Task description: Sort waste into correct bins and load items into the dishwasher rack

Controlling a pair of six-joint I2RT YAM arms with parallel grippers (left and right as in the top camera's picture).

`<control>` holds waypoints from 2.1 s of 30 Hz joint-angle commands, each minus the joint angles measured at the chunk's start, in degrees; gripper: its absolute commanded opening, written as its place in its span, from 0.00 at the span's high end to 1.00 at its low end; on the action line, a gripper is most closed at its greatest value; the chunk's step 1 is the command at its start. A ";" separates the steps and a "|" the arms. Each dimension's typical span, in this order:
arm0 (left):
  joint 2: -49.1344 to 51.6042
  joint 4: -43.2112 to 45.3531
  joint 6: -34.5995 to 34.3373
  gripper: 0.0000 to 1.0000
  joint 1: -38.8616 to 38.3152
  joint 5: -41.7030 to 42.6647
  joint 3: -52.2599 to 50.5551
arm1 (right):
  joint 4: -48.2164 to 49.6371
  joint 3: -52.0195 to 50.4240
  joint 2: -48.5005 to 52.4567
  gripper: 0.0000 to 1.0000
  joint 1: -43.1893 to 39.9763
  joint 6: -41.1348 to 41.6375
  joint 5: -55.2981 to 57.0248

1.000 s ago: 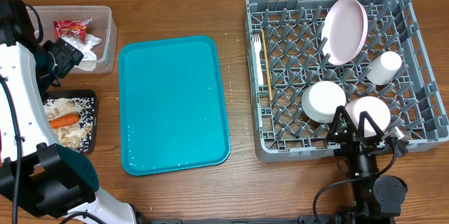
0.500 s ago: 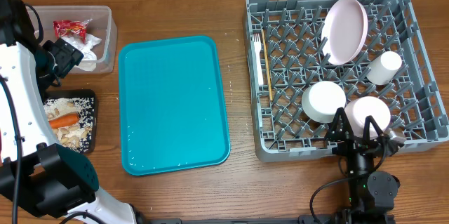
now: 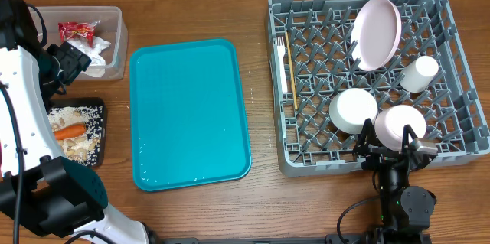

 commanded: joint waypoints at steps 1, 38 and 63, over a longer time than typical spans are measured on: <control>-0.76 -0.11 -0.70 0.00 -0.13 -0.52 0.33 | 0.37 -0.59 -0.68 0.00 -0.59 -0.90 0.52; -18.23 0.37 -0.70 0.00 -7.15 -0.52 -7.93 | 0.37 -0.59 -0.68 0.00 -0.59 -0.90 0.55; -77.05 37.51 9.11 0.00 -20.74 7.89 -66.42 | 0.37 -0.59 -0.68 0.00 -0.59 -0.90 0.55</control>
